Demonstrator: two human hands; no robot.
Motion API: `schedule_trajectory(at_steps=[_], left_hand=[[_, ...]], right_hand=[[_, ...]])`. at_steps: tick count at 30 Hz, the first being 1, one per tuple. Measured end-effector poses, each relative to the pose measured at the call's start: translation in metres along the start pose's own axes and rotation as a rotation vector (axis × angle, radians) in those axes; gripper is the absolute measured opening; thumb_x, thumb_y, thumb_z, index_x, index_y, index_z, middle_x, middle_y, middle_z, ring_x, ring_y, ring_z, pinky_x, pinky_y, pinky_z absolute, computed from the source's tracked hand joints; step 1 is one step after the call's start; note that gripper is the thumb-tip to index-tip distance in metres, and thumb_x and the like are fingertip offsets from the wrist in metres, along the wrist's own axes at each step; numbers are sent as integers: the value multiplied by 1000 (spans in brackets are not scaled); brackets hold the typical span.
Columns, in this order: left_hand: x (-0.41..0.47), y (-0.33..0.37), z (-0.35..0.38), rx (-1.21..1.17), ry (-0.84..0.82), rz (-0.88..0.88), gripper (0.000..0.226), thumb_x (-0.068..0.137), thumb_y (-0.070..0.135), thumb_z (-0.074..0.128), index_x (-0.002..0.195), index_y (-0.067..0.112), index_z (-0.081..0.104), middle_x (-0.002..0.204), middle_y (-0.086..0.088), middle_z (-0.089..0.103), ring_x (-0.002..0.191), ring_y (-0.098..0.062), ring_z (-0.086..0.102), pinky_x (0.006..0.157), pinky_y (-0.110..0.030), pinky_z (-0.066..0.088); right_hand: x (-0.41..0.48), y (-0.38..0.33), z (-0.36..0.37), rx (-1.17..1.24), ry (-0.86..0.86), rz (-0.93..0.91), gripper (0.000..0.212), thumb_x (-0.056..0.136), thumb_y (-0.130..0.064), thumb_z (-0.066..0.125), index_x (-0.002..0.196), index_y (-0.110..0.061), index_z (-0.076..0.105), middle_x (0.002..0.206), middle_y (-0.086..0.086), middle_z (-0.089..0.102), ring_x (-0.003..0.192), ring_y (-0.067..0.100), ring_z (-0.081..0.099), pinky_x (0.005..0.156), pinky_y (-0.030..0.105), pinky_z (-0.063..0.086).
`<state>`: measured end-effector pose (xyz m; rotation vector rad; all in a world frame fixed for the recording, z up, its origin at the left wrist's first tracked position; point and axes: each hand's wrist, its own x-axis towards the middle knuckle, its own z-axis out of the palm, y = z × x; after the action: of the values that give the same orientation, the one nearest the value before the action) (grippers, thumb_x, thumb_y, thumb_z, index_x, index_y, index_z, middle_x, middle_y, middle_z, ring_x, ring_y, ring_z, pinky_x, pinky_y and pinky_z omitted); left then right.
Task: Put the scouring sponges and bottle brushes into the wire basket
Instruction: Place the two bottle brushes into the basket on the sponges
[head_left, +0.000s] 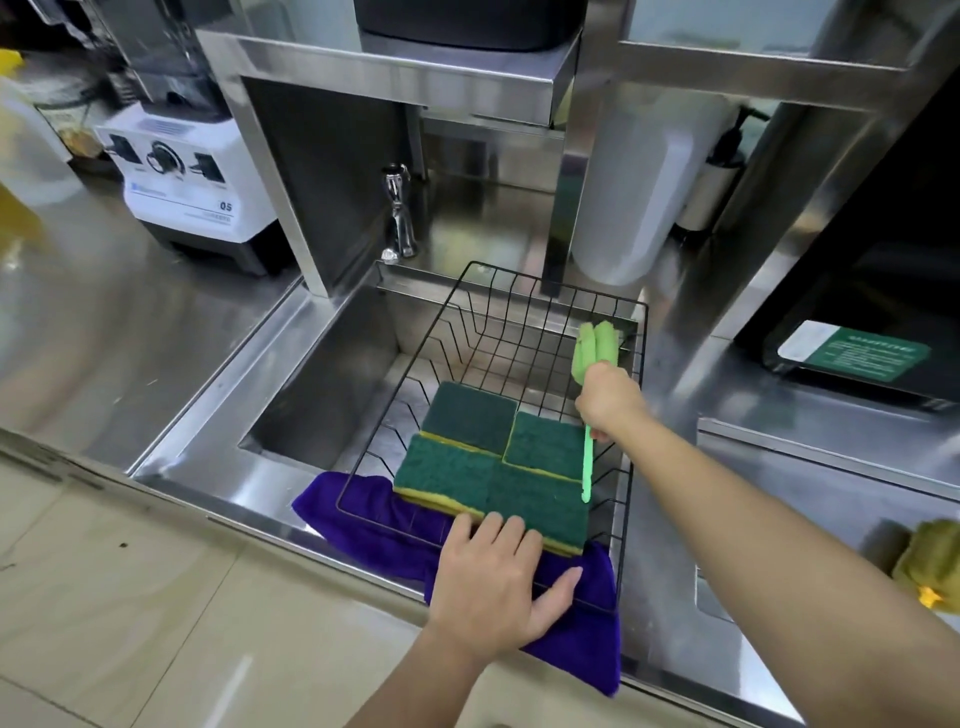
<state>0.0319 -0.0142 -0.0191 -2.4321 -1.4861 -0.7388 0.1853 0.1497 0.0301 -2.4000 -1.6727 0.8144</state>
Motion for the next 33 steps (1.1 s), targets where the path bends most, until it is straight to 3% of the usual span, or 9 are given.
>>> schedule_trajectory(at_steps=[2,6,7,12,15,18,23,28,33], left_hand=[[0,0,0,18,-2,1,46,86,53,51,60,15,55,59,0,52,58,-21,49,61,-35,40],[1,0,0,29,-11,11,46,87,52,49,61,15,54,60,0,51,58,-22,48,63,-35,34],[1,-1,-1,31,-17,13,46,87,52,48,61,15,54,60,0,51,59,-22,48,63,-35,33],[1,0,-1,27,-45,10,46,88,52,47,62,14,55,60,-1,52,59,-22,49,61,-36,36],[2,-1,-2,32,-53,18,47,89,52,45,62,14,54,60,-2,52,58,-23,49,60,-36,35],[2,-1,-4,28,-80,38,48,90,51,44,63,13,56,60,-2,53,59,-24,51,58,-36,38],[6,1,-10,-2,-134,40,48,89,52,44,68,12,59,62,-3,57,60,-27,54,58,-37,44],[20,37,-9,-58,-206,110,53,85,58,42,83,9,63,68,-3,62,62,-26,58,60,-37,47],[24,62,-1,-55,-257,83,45,82,54,43,72,11,49,54,-5,54,50,-28,54,44,-33,42]], right_hand=[[-1,1,0,-38,-8,-14,31,84,7,44,114,7,51,108,25,58,91,41,63,63,42,57],[-3,3,-3,-39,-49,-35,26,84,7,44,108,9,55,97,22,54,86,41,64,44,36,51],[-4,3,-4,-17,-46,-43,24,85,3,46,106,9,56,99,24,57,86,41,65,46,36,51],[-9,10,-9,114,59,-71,21,86,-15,51,99,-1,58,108,26,63,93,41,65,79,40,55],[-12,18,-16,223,49,-113,24,86,-20,52,100,-3,60,97,21,64,82,39,67,72,45,57],[-20,32,-25,292,27,-186,15,87,-24,56,90,-10,61,81,10,64,60,28,65,57,36,54],[-34,72,-44,198,189,-149,18,87,-23,53,93,-8,61,95,15,68,84,33,63,77,36,51],[-58,131,-63,15,343,56,21,88,-20,44,99,-6,56,107,19,62,96,39,58,70,34,39],[-94,193,-77,-51,516,209,25,90,-15,41,107,-1,51,118,21,56,109,39,54,82,42,44]])
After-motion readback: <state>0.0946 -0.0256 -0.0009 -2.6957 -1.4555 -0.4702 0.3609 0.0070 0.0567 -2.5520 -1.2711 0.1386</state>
